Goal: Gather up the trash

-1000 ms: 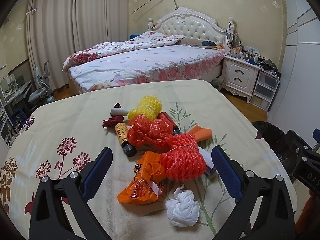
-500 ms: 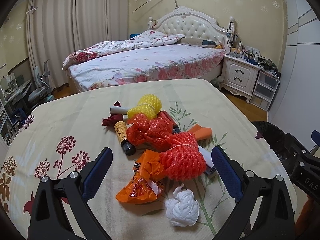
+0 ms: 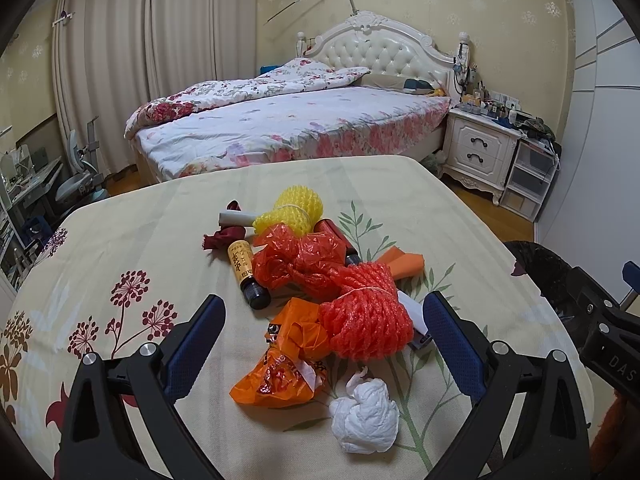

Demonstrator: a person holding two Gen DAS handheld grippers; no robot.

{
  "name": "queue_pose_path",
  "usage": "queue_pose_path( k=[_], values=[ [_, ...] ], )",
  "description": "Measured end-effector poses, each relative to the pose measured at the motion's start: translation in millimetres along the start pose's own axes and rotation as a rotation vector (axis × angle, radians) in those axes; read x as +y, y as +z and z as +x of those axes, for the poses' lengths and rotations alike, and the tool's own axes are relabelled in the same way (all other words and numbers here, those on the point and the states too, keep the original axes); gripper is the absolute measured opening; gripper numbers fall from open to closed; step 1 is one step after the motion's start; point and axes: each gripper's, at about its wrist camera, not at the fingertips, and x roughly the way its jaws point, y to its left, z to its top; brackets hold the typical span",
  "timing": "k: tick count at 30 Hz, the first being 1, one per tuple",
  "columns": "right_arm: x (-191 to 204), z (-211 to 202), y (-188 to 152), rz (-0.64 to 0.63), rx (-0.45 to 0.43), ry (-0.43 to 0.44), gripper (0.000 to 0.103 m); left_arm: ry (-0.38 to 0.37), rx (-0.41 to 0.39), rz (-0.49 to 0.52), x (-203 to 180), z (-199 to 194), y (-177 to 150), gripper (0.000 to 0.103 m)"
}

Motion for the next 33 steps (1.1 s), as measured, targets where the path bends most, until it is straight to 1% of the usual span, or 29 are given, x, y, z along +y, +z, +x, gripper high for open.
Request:
queue_pose_path(
  k=[33],
  values=[
    [-1.3,0.0,0.4,0.002,0.002,-0.002,0.099,-0.004,0.013,0.001,-2.5,6.5,-3.3,0.096]
  ],
)
